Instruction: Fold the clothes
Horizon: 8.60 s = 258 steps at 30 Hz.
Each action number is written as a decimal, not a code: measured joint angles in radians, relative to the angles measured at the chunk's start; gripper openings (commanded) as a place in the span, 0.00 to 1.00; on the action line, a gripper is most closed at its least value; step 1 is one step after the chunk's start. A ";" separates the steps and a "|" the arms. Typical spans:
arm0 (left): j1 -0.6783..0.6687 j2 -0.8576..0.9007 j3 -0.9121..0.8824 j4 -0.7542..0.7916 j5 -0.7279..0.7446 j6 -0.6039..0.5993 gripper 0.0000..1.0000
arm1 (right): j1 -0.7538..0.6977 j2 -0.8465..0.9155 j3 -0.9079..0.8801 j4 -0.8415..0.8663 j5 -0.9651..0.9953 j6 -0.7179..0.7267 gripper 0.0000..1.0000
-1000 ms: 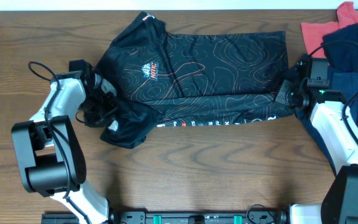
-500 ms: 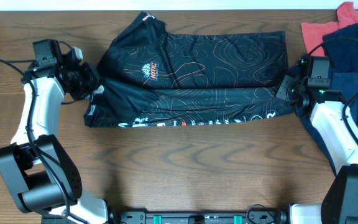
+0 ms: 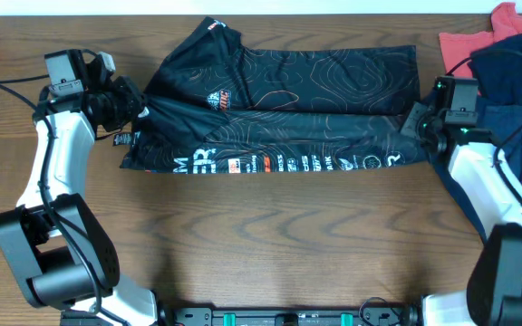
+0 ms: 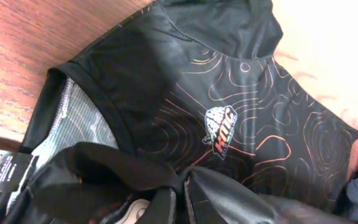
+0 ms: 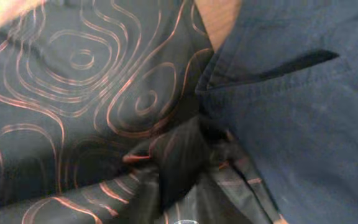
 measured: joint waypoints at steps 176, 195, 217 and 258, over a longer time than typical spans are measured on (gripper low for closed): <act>0.035 -0.085 -0.093 -0.750 -0.603 -0.104 0.94 | -0.148 -0.183 0.015 -0.594 0.042 -0.114 0.70; -0.288 0.145 0.098 0.064 -0.384 0.272 0.98 | -0.148 -0.268 0.015 -0.578 -0.119 -0.187 0.70; -0.292 0.418 0.142 0.316 -0.452 0.344 0.57 | -0.148 -0.268 0.015 -0.582 -0.123 -0.188 0.66; -0.292 0.198 0.147 -0.176 -0.354 0.177 0.06 | -0.087 0.496 0.364 0.077 -0.100 -0.191 0.68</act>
